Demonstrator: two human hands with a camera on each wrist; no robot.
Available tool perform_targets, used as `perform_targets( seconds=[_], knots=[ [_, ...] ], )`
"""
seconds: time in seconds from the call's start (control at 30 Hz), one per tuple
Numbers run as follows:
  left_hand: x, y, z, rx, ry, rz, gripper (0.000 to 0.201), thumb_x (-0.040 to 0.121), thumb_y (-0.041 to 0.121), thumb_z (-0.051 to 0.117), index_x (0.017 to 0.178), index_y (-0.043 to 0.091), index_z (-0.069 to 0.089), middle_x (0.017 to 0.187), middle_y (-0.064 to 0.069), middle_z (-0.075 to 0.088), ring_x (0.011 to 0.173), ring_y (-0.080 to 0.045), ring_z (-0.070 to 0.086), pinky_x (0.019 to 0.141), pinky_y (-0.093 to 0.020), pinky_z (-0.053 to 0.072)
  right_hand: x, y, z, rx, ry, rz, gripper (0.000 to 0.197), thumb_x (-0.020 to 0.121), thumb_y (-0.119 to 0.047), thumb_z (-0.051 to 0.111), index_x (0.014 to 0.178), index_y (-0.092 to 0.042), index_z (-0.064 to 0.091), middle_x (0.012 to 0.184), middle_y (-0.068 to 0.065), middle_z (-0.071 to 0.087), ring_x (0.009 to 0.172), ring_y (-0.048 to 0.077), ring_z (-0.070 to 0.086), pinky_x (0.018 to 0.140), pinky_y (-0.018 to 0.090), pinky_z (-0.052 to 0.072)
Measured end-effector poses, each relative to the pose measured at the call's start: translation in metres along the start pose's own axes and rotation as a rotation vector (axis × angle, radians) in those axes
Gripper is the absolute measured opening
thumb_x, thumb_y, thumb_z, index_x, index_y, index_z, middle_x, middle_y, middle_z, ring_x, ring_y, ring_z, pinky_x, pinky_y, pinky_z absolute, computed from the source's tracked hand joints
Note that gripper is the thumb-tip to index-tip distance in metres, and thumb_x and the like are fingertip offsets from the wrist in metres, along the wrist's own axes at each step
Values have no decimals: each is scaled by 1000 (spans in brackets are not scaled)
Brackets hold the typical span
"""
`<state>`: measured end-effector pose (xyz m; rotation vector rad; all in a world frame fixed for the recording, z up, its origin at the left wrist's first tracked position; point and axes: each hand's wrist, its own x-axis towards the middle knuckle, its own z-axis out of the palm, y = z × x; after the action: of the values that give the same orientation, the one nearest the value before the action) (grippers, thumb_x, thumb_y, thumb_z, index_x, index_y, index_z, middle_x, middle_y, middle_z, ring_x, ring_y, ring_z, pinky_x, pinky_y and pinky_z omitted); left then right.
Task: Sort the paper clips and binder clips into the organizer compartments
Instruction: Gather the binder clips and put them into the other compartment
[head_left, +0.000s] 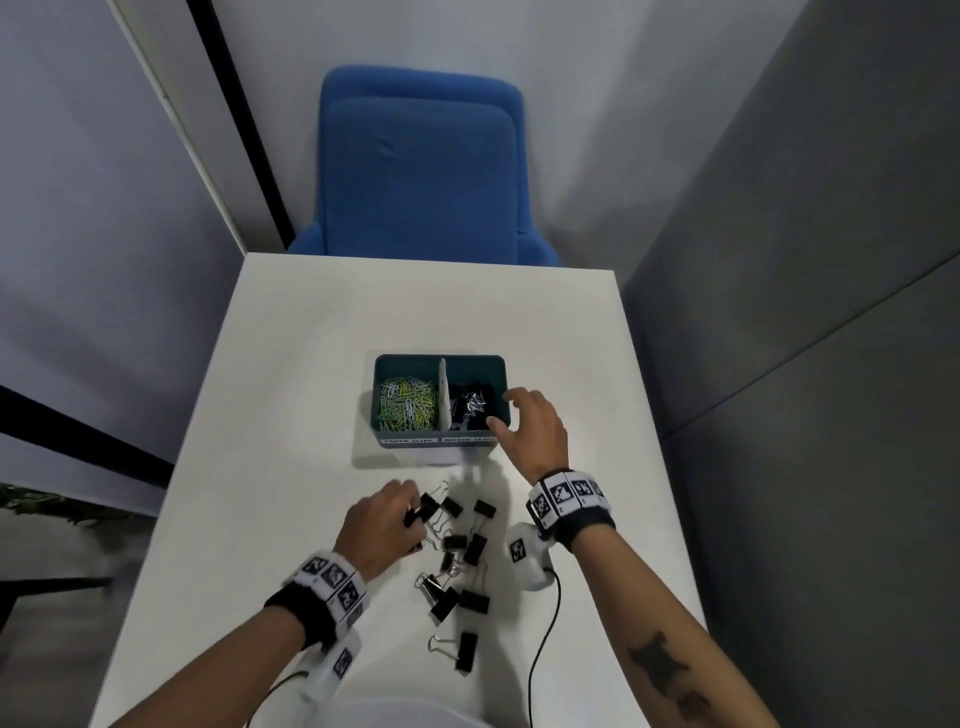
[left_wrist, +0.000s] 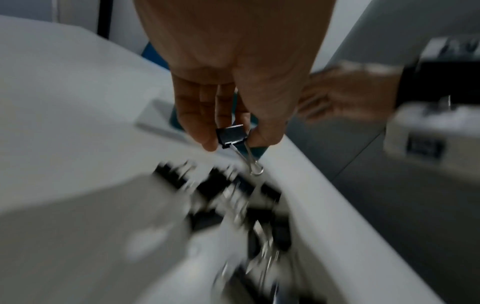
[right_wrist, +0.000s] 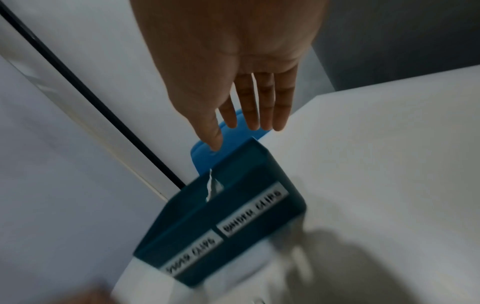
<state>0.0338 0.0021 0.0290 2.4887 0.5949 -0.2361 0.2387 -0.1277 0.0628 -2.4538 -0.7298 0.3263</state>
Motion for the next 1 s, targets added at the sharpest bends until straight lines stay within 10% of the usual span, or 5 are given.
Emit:
perform_targets(
  seconds=[0.23, 0.4, 0.53, 0.7, 1.0],
  knots=[
    [81, 59, -64, -225, 284, 85, 15, 87, 27, 65, 97, 20, 55, 90, 8, 57, 75, -9, 58, 64, -23, 51, -51, 46, 32, -82, -330, 16, 42, 86, -37, 62, 125, -24, 51, 119, 1, 58, 105, 21, 58, 83, 34, 49],
    [82, 51, -63, -255, 264, 122, 22, 89, 24, 65, 109, 17, 60, 100, 4, 63, 83, -10, 60, 70, -24, 52, -87, 57, 40, -186, -591, -41, 94, 74, -54, 73, 149, -31, 22, 154, 5, 25, 137, 25, 29, 102, 45, 42],
    [46, 9, -25, 18, -1, 98, 27, 89, 33, 63, 113, 23, 58, 112, 2, 63, 81, -5, 57, 64, -12, 43, -117, 62, 54, -328, -630, -160, 128, 60, -66, 77, 152, -34, -5, 162, 9, -4, 144, 32, 15, 109, 50, 36],
    [0, -40, 21, 291, -369, 22, 107, 74, 60, 69, 151, 22, 6, 152, -6, 18, 130, -23, 32, 94, -40, 46, -148, 63, 74, -449, -636, -231, 144, 52, -74, 75, 148, -33, -24, 157, 11, -27, 148, 35, -7, 114, 56, 21],
    [-19, -27, 61, 299, -285, 44, 119, 69, 59, 72, 151, 29, -9, 157, -7, 6, 139, -28, 17, 91, -40, 48, -127, 50, 86, -404, -518, -153, 137, 56, -74, 74, 151, -27, -13, 161, 13, -11, 142, 36, 20, 109, 51, 34]
  ],
)
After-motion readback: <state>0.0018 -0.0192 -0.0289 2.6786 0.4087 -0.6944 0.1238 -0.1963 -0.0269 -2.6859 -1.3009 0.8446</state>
